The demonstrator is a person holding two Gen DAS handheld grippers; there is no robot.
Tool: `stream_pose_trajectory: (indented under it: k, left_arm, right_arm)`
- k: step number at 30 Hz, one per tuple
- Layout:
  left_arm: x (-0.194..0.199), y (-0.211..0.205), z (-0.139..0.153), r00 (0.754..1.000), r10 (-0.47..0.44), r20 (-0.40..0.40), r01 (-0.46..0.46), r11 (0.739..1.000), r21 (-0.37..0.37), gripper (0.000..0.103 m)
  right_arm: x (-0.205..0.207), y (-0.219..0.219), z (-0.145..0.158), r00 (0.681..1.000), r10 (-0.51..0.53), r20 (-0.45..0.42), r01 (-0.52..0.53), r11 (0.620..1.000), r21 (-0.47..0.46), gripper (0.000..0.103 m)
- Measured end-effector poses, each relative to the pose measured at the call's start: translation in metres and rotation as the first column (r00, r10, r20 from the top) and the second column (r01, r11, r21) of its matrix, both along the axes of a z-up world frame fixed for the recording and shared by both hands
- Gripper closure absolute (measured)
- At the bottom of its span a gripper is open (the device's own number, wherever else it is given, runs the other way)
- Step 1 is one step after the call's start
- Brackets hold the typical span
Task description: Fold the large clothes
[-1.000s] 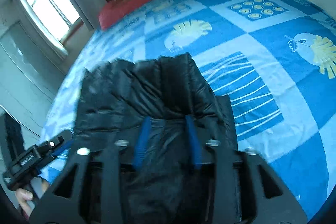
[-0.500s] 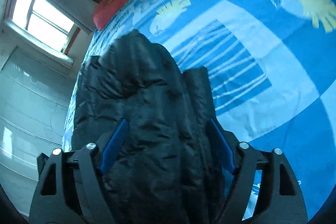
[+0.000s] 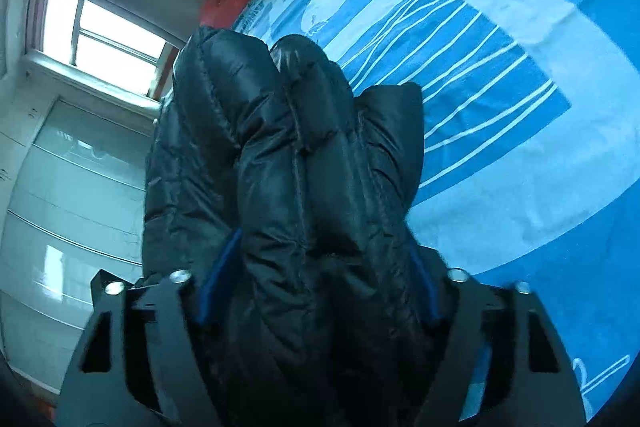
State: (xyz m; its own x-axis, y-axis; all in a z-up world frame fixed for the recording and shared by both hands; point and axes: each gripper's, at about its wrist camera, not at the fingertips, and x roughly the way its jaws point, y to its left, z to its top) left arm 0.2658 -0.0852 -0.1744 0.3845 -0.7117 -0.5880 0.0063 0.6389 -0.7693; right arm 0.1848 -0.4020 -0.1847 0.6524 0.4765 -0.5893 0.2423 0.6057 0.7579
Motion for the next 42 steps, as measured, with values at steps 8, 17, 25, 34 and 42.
stream_pose_trajectory:
  k: [8, 17, 25, 34, 42]
  left_arm:
    - [0.001, 0.008, 0.023, 0.996, -0.043, 0.076, 0.04, 0.998, 0.042, 0.027]
    - [0.015, 0.079, 0.057, 0.987, 0.016, 0.16, -0.036, 0.992, 0.122, 0.027]
    - [0.031, 0.13, 0.039, 0.989, 0.075, 0.124, -0.091, 0.987, 0.134, 0.027]
    - [0.034, 0.137, 0.024, 0.989, 0.069, 0.129, -0.087, 0.987, 0.137, 0.027]
    - [0.032, 0.141, 0.021, 0.989, 0.067, 0.131, -0.084, 0.987, 0.134, 0.026]
  right_arm:
    - [-0.003, 0.024, 0.021, 0.995, 0.01, 0.101, -0.011, 1.0, 0.011, 0.064]
    - [0.045, 0.098, 0.026, 0.984, 0.084, 0.158, -0.1, 0.99, 0.1, 0.064]
    - [0.078, 0.149, 0.016, 0.985, 0.126, 0.118, -0.138, 0.985, 0.102, 0.064]
    - [0.08, 0.147, 0.004, 0.989, 0.114, 0.089, -0.124, 0.986, 0.108, 0.062]
    - [0.079, 0.146, 0.004, 0.991, 0.109, 0.08, -0.118, 0.987, 0.111, 0.056]
